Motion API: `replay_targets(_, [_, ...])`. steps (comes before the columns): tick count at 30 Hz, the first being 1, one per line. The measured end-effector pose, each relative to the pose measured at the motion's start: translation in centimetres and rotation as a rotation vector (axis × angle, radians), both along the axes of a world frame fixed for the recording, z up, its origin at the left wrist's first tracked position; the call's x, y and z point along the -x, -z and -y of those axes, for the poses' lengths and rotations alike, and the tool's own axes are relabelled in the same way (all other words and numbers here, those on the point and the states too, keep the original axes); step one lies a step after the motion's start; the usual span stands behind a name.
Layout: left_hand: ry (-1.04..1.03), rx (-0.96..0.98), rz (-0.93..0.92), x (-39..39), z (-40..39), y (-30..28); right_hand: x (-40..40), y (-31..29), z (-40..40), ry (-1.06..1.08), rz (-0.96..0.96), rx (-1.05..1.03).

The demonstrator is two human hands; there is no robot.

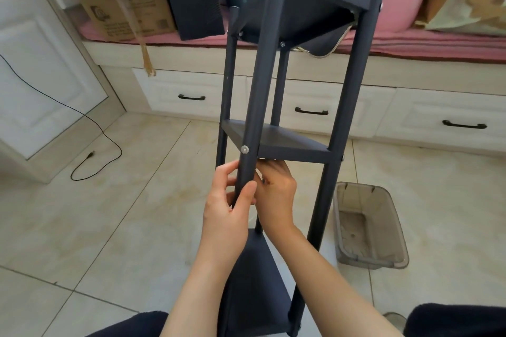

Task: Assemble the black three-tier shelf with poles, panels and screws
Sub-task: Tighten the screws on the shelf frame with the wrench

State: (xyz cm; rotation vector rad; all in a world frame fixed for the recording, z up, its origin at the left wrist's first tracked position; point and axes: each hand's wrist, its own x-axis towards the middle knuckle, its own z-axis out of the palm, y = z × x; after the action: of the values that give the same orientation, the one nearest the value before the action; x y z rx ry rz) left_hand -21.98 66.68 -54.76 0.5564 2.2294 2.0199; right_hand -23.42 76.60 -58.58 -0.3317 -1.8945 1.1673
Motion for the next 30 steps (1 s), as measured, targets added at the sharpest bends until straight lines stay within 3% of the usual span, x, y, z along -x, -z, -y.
replay_targets(15, [-0.059,0.102,-0.008,-0.7,0.6,0.1,-9.1,-2.7,-2.7,-0.131,0.435,-0.106])
replay_targets(18, [-0.076,0.099,-0.004,-1.0,0.7,0.2,-10.0,-5.2,-4.5,-0.180,0.638,-0.132])
replay_targets(21, [-0.101,0.075,0.013,-1.2,1.0,0.3,-10.6,-8.0,-7.1,-0.246,0.810,-0.032])
replay_targets(27, [-0.122,0.016,0.057,-1.4,1.6,0.1,-9.8,-13.0,-12.3,-0.210,0.801,0.056])
replay_targets(30, [-0.157,-0.021,0.070,-1.4,1.9,0.3,-9.0,-13.2,-13.2,-0.300,0.751,0.179])
